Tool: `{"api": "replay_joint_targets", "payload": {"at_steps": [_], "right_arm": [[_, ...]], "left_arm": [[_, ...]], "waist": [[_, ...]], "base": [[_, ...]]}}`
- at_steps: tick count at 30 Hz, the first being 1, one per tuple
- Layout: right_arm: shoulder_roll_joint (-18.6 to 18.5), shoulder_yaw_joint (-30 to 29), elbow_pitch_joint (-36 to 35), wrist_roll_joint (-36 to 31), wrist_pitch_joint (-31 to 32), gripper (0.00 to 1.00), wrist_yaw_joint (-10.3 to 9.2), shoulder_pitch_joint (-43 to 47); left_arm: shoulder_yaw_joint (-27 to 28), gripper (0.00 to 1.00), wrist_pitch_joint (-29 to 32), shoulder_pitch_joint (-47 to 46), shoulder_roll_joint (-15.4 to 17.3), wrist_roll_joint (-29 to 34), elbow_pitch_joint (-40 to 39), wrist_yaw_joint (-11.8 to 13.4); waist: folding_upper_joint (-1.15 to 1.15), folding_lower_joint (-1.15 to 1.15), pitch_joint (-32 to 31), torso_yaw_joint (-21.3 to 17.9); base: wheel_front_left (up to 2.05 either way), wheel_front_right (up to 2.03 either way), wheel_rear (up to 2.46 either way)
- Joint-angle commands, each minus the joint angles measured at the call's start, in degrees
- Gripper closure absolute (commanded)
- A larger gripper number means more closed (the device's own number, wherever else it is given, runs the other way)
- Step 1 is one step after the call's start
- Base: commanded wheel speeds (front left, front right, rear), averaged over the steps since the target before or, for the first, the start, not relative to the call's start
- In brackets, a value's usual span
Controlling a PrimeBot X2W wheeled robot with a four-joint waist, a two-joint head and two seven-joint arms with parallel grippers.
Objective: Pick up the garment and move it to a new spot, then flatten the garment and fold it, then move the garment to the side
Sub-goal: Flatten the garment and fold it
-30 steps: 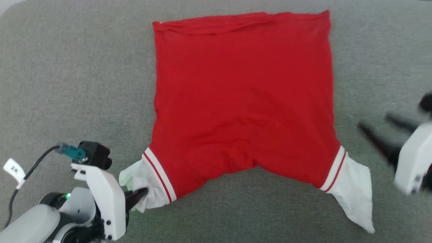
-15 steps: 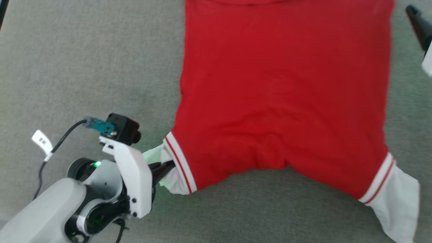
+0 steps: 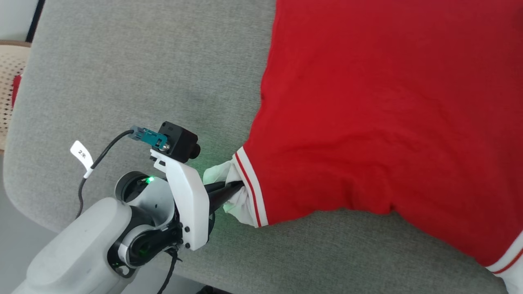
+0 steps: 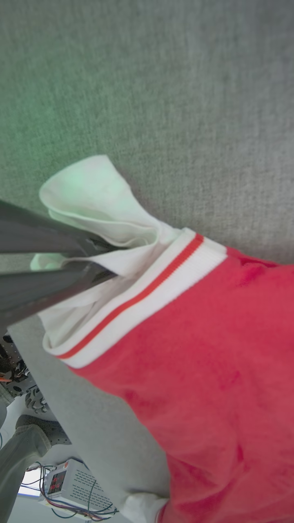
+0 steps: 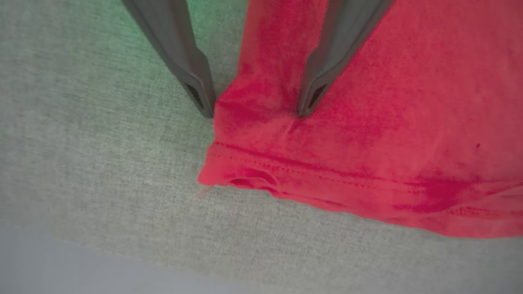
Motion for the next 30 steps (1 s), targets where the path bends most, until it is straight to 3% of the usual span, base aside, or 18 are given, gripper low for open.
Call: {"api": "replay_joint_targets", "payload": {"at_steps": [1,3,4,5,11,17,24,30], "right_arm": [[0.54,1.82,5.52,-1.10,4.89,0.00,-0.04,3.55],[0.74,3.69,8.58,-1.25,9.40,0.00,-0.04,4.82],[0.72,5.10,9.19,-0.97,10.67,0.22,-0.01,5.26],[0.04,5.85,9.30,-0.66,11.09,1.00,0.02,5.39],[-2.97,10.66,6.10,1.86,8.22,1.00,-0.04,5.84],[-3.68,16.25,0.08,9.97,7.18,1.00,-0.03,9.07],[-7.92,22.42,-12.55,20.68,7.67,1.00,-0.04,18.32],[-10.93,23.03,-24.32,27.64,10.10,1.00,-0.03,29.90]], "left_arm": [[-0.26,1.00,-0.19,-0.50,-0.32,-0.19,1.29,-0.28],[-0.38,1.00,-0.32,-0.52,-0.57,-0.26,1.96,-0.68],[-0.37,1.00,-0.33,-0.57,-0.73,-0.32,2.20,-0.68],[-0.21,1.00,-0.53,-0.54,-0.88,-0.54,2.45,-0.74],[0.84,1.00,-1.62,1.05,-0.04,-1.43,3.69,-0.38],[2.52,1.00,-2.75,3.15,2.19,-1.91,4.22,0.32],[4.22,1.00,-3.57,6.31,5.69,-2.87,3.14,1.90],[5.26,1.00,-3.99,8.89,8.11,-3.60,1.33,3.50]], "waist": [[0.00,0.00,0.52,1.02],[0.00,0.00,0.38,1.27],[0.00,0.00,0.30,1.36],[0.00,0.00,0.21,1.35],[0.00,0.00,-1.93,-0.75],[0.00,0.00,-4.93,-4.62],[0.00,0.00,-8.99,-10.02],[0.00,0.00,-11.82,-13.73]], "base": [[0.00,0.00,0.00],[0.00,0.00,0.00],[0.00,0.00,0.00],[0.00,0.00,0.00],[0.00,0.00,0.00],[0.00,0.00,0.00],[0.00,0.00,0.00],[0.00,0.00,0.00]]}}
